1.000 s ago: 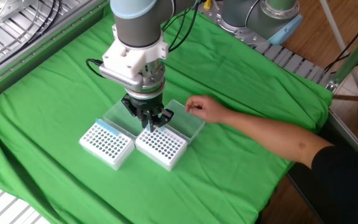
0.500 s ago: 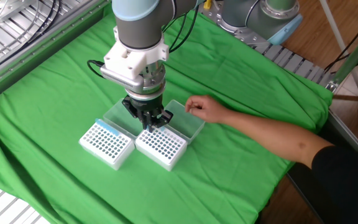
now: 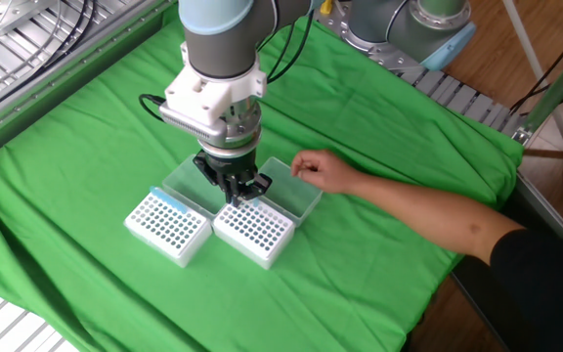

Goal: Insert a medium pipette tip into the holder for medium pipette tips

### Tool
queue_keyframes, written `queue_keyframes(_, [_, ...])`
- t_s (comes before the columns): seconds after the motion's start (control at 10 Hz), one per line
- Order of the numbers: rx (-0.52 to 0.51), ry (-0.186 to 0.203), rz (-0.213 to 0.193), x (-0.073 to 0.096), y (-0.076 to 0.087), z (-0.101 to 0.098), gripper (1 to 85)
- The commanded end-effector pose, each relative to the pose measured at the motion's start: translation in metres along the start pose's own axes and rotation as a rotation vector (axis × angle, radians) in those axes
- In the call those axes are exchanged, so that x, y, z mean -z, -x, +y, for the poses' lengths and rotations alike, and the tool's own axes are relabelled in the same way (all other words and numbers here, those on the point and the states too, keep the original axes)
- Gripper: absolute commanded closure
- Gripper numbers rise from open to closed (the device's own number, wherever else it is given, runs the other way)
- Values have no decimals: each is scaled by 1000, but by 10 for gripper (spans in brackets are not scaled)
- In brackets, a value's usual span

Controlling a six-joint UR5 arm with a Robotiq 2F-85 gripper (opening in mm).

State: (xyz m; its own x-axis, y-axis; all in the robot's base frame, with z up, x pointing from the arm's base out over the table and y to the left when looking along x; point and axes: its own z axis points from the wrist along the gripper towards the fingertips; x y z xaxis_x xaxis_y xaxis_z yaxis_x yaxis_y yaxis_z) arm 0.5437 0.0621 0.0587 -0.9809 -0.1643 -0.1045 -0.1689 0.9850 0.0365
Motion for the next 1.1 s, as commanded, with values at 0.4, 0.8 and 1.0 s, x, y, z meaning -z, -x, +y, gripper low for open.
queue_keyframes(0.4, [-17, -1, 6, 14, 5, 3, 757])
queue_keyframes(0.8, [-19, -8, 33, 37, 7, 4, 777])
queue_keyframes(1.0, [-19, -13, 49, 51, 11, 3, 787])
